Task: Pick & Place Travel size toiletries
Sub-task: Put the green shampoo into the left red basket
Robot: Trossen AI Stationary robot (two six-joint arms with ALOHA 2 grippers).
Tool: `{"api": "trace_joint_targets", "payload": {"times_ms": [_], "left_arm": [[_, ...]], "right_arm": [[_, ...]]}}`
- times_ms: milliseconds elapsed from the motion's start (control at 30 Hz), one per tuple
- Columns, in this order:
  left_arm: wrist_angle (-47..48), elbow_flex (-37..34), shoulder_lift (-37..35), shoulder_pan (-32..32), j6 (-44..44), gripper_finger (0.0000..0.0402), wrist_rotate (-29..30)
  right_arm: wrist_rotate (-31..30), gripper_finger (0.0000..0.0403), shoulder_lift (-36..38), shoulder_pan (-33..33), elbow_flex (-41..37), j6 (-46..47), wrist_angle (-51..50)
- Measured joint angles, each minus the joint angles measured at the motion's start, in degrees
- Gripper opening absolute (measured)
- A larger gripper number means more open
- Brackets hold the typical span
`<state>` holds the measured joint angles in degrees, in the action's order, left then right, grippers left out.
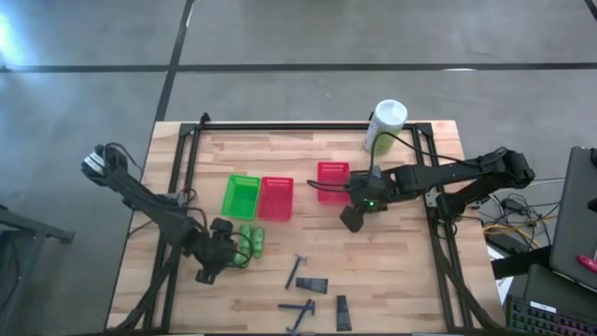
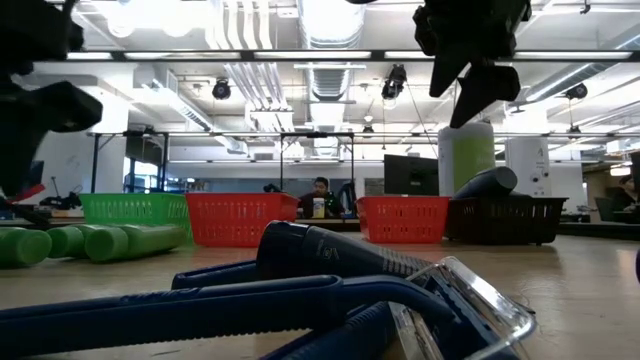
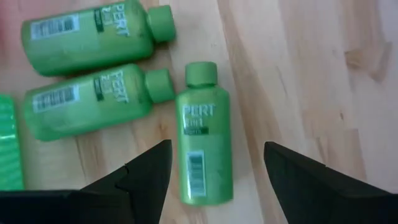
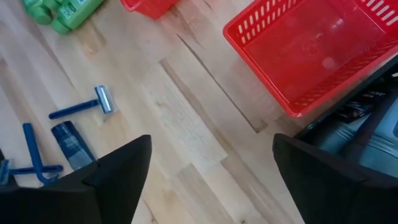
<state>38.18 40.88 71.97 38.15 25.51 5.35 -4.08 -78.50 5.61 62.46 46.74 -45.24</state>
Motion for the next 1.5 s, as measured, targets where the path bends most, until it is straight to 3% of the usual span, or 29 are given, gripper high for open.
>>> {"api": "trace_joint_targets", "payload": {"times_ms": [300, 533, 767, 1133, 1367, 1500], "left_arm": [[-1.27, -0.04, 6.74, -2.23, 1.60, 0.0259, -0.51], [-3.47, -0.07, 11.16, -3.45, -1.82, 0.0259, -5.33], [-4.16, 0.07, 13.14, -3.60, -1.61, 0.0254, -5.39], [-4.64, -0.20, 7.19, -4.27, -0.13, 0.0129, -5.00], [-3.82, 0.46, -2.41, -5.80, 7.81, 0.0150, -4.28], [-5.58, 1.16, -10.55, -10.66, 12.90, 0.0159, 3.12]], "right_arm": [[0.01, 0.0350, 0.00, -0.04, 0.00, -0.49, -1.33], [0.04, 0.0335, 0.00, -0.02, 0.00, -0.92, -1.34], [0.83, 0.0320, 0.00, 0.00, 0.00, -0.90, -1.58], [-1.72, 0.0291, 3.59, 0.13, 0.00, -0.75, -1.73], [-6.96, 0.0289, 8.58, 0.11, 0.00, 3.91, -5.27], [-9.74, 0.0301, 10.05, 0.11, 0.00, 6.57, -6.77]]}}
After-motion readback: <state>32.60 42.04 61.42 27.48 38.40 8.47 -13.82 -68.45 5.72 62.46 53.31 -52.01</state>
